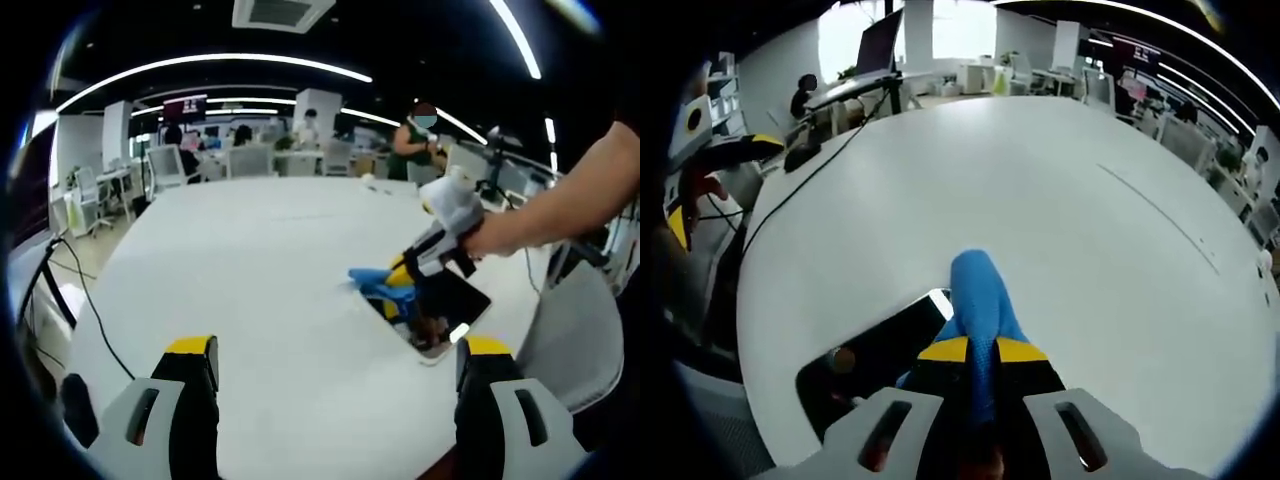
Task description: Wipe the mirror surface with the cleaning cloth until all visible marks leave the cleaned area.
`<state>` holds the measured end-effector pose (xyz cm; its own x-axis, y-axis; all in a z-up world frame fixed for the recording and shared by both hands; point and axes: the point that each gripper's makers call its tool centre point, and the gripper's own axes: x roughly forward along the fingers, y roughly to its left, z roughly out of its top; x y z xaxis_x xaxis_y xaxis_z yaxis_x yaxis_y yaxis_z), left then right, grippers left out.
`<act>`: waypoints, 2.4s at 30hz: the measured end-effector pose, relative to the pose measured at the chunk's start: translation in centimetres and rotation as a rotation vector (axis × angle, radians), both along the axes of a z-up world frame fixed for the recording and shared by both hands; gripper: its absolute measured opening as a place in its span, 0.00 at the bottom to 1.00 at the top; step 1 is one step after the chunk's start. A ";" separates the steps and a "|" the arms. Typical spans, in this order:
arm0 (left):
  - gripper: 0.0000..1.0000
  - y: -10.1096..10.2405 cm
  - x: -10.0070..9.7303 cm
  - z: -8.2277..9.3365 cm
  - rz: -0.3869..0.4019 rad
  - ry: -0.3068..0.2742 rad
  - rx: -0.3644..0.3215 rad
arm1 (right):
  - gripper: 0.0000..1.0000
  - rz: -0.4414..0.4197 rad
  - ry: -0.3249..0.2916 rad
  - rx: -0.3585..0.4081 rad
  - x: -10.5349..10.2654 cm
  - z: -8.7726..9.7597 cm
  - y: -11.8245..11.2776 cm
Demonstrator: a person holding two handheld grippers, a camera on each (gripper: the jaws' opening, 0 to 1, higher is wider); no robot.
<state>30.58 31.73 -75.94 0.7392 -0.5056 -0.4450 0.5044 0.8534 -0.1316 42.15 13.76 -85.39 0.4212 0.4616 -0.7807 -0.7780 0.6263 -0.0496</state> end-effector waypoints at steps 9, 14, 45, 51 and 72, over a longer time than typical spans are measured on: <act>1.00 -0.2 0.0 0.2 -0.002 -0.002 0.003 | 0.03 -0.007 -0.004 -0.005 0.0 0.0 -0.5; 1.00 -0.2 -0.1 0.2 -0.002 -0.001 0.004 | 0.03 -0.011 -0.006 -0.006 0.1 0.0 -0.8; 1.00 -0.3 0.3 1.9 0.032 -0.030 -0.057 | 0.03 -0.049 -0.029 -0.022 -0.4 0.1 -1.1; 1.00 -0.6 0.3 2.3 0.028 -0.033 -0.057 | 0.03 -0.067 -0.034 -0.024 -1.0 0.0 -1.3; 1.00 -0.8 0.6 2.4 0.006 -0.031 -0.035 | 0.03 -0.127 -0.017 -0.030 -3.2 -0.1 -1.2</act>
<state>31.15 30.89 -73.51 0.7554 -0.5160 -0.4038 0.5038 0.8515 -0.1457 38.98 12.54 -85.46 0.4880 0.3801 -0.7857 -0.6914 0.7178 -0.0821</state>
